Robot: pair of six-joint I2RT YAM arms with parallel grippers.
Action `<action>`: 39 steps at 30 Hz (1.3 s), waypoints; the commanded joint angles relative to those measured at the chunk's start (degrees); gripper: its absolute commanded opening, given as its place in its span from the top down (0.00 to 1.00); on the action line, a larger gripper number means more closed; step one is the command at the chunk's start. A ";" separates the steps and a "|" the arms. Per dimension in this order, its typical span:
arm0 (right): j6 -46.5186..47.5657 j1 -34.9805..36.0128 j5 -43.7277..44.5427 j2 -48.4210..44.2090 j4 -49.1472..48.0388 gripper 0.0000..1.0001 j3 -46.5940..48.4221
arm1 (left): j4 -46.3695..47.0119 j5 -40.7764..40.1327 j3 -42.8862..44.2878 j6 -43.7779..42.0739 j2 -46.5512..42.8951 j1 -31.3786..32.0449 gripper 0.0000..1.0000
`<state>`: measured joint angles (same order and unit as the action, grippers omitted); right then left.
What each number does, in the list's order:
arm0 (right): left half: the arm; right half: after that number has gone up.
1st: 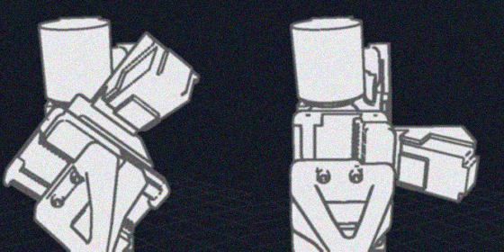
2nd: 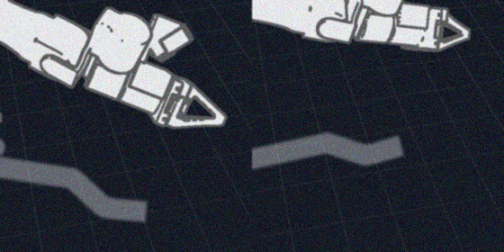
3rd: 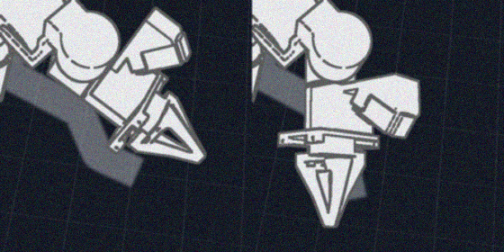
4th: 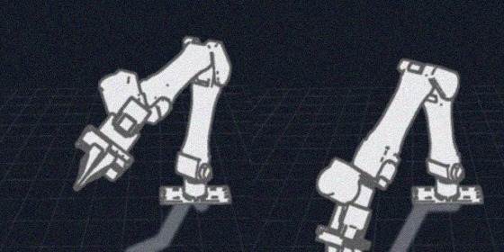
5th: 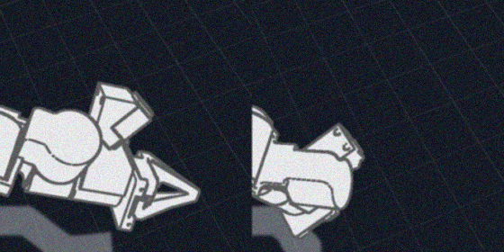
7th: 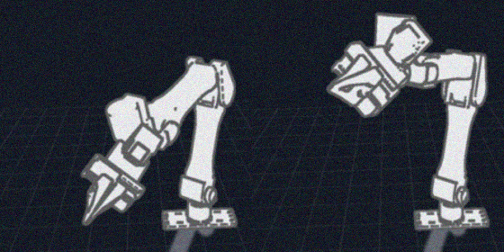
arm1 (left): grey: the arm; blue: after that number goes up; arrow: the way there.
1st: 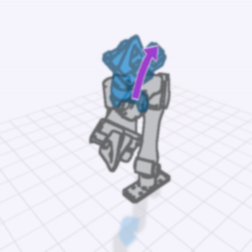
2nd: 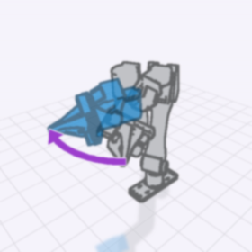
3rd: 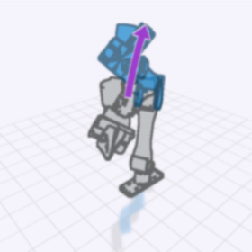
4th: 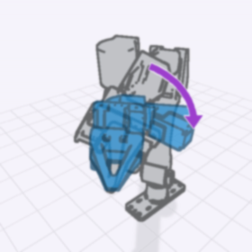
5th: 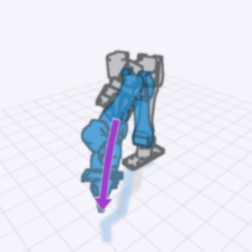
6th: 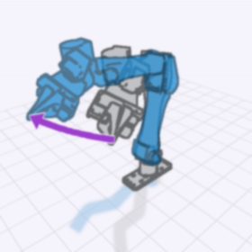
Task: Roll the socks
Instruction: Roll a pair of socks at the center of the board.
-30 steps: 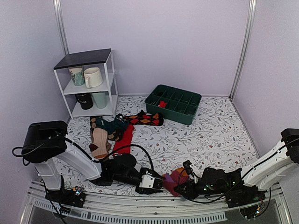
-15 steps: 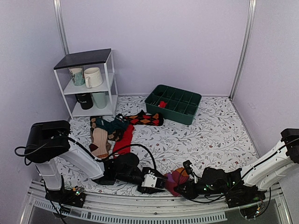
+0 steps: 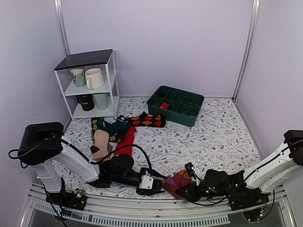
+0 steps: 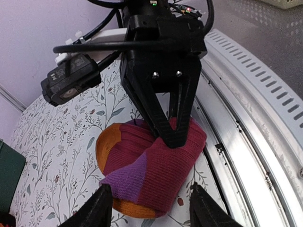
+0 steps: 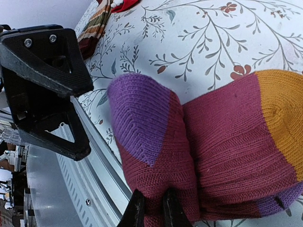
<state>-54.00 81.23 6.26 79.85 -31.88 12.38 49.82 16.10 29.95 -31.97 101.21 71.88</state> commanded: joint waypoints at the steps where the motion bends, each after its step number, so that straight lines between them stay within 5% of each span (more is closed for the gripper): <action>1: -0.60 0.11 -5.43 4.06 15.59 0.91 -2.89 | -0.21 1.33 1.81 -0.34 2.27 -0.33 0.44; 8: -0.58 0.12 -5.56 4.13 15.46 0.91 -2.91 | -1.35 2.01 3.75 -1.05 4.83 -0.34 0.36; 18: -0.78 0.01 -5.73 4.02 15.57 0.91 -2.89 | -8.56 3.31 7.06 -1.88 7.26 -0.16 0.38; 32: -1.36 -0.53 -6.66 3.96 15.85 0.91 -2.95 | -28.53 2.70 14.76 -4.57 10.87 0.82 0.41; 35: -1.54 -0.60 -6.78 3.94 16.04 0.91 -2.89 | -31.36 3.68 15.66 -4.74 10.92 0.98 0.49; 39: -1.96 -1.08 -6.71 3.84 17.29 0.91 -2.51 | -38.62 6.50 19.34 -3.68 13.77 0.98 0.97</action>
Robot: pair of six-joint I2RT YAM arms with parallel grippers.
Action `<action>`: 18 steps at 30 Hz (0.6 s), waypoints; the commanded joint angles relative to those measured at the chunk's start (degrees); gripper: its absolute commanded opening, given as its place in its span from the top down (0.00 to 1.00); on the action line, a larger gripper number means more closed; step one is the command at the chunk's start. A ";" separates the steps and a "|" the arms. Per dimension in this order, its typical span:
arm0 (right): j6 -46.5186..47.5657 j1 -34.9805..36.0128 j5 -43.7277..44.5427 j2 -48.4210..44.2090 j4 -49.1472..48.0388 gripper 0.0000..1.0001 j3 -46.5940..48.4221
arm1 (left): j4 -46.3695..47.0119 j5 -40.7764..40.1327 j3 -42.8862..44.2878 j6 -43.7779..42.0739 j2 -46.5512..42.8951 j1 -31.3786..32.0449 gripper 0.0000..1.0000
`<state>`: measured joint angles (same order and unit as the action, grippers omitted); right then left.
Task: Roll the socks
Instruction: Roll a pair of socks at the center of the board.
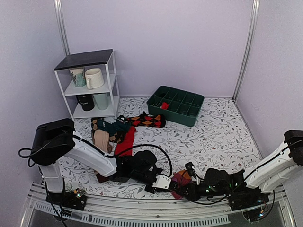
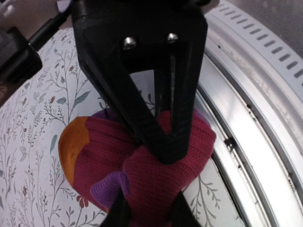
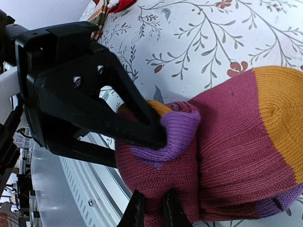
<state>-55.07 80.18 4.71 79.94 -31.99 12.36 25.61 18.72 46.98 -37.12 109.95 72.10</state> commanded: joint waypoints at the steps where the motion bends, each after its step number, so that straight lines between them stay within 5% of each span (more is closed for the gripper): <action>1: -1.11 -0.07 -4.88 3.52 18.01 0.91 -2.29 | -16.51 4.13 3.49 2.31 5.35 0.83 1.00; 5: -1.31 -0.35 -3.17 1.98 20.59 0.86 -1.51 | -21.50 4.84 3.90 5.81 4.65 0.85 1.00; 9: 0.45 -0.54 1.80 -3.18 25.20 0.66 0.19 | -24.25 5.75 3.29 11.44 3.76 0.61 1.00; 18: 7.66 -0.60 16.89 -29.42 36.61 0.51 -0.09 | -31.88 7.62 5.92 19.03 5.03 -1.34 1.00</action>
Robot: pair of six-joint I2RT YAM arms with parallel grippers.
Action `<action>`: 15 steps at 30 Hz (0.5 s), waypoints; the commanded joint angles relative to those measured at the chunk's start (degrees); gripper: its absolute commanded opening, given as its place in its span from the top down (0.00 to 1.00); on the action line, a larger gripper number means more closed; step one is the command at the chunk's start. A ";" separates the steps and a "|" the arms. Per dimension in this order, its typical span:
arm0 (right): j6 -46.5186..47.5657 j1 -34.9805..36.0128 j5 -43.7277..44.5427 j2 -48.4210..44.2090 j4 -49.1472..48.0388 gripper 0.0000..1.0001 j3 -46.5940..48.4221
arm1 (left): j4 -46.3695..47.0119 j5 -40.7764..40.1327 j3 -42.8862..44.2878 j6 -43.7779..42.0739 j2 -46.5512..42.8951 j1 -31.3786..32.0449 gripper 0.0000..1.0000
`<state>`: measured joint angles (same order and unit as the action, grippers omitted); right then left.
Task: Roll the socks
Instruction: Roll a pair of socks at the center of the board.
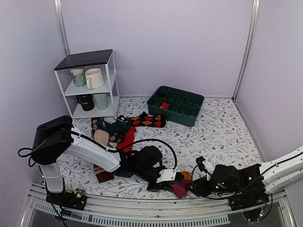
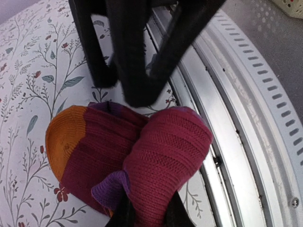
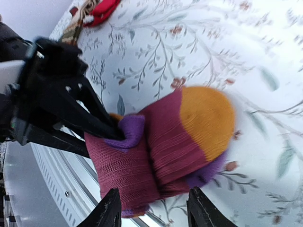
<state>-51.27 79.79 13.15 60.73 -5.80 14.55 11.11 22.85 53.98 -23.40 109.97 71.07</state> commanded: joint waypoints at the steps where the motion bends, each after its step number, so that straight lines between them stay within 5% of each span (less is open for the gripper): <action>1: 3.93 -0.17 9.52 -13.62 10.18 0.50 -3.22 | -18.80 3.83 -0.08 5.61 5.70 -0.58 1.00; 7: 7.83 -0.20 10.74 -25.62 4.84 0.44 -10.89 | -24.47 5.62 3.18 6.63 9.82 -2.07 1.00; 15: 1.35 -0.17 11.82 -12.63 5.72 0.40 -7.51 | -26.19 6.26 3.99 7.09 12.72 -2.92 1.00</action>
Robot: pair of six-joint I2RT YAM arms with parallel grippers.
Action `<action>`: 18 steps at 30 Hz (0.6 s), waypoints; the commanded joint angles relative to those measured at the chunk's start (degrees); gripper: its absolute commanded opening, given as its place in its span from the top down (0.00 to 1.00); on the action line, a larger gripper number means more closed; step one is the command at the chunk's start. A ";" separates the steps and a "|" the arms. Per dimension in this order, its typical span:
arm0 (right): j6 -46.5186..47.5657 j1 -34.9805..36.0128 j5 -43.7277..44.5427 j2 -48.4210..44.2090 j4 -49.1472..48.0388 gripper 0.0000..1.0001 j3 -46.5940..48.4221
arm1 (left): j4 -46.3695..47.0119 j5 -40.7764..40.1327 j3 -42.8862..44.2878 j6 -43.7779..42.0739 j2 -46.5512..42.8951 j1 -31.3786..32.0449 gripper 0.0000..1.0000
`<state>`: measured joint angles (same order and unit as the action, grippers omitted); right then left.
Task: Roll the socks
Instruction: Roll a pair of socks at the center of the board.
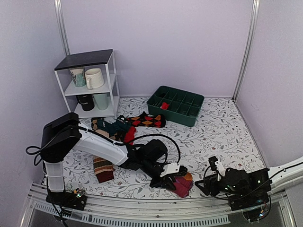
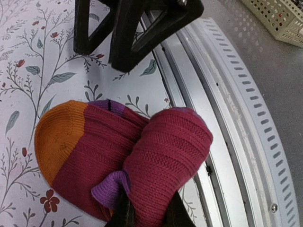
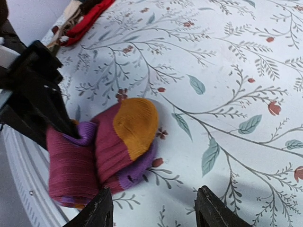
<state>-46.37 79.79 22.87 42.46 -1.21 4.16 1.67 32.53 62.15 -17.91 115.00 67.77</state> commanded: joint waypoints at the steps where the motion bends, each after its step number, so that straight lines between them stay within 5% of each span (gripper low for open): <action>1: -4.34 -0.16 1.73 7.87 1.24 0.40 4.17 | -16.61 -3.46 -4.27 1.65 7.65 0.39 1.00; 8: -3.52 -0.30 -1.32 18.19 -0.96 0.36 9.59 | -15.74 -3.92 -4.32 1.83 7.86 0.43 1.00; 15: -3.47 -3.23 -6.99 12.88 -3.90 0.48 6.80 | -15.47 -4.92 -4.56 2.02 7.78 0.41 1.00; 18: -1.82 -3.24 -10.03 11.32 -4.84 0.45 6.20 | -15.63 -4.69 -4.33 2.01 8.02 0.41 1.00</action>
<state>-49.89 76.99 17.58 56.23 -3.29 11.57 1.80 33.82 62.30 -17.26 115.50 67.33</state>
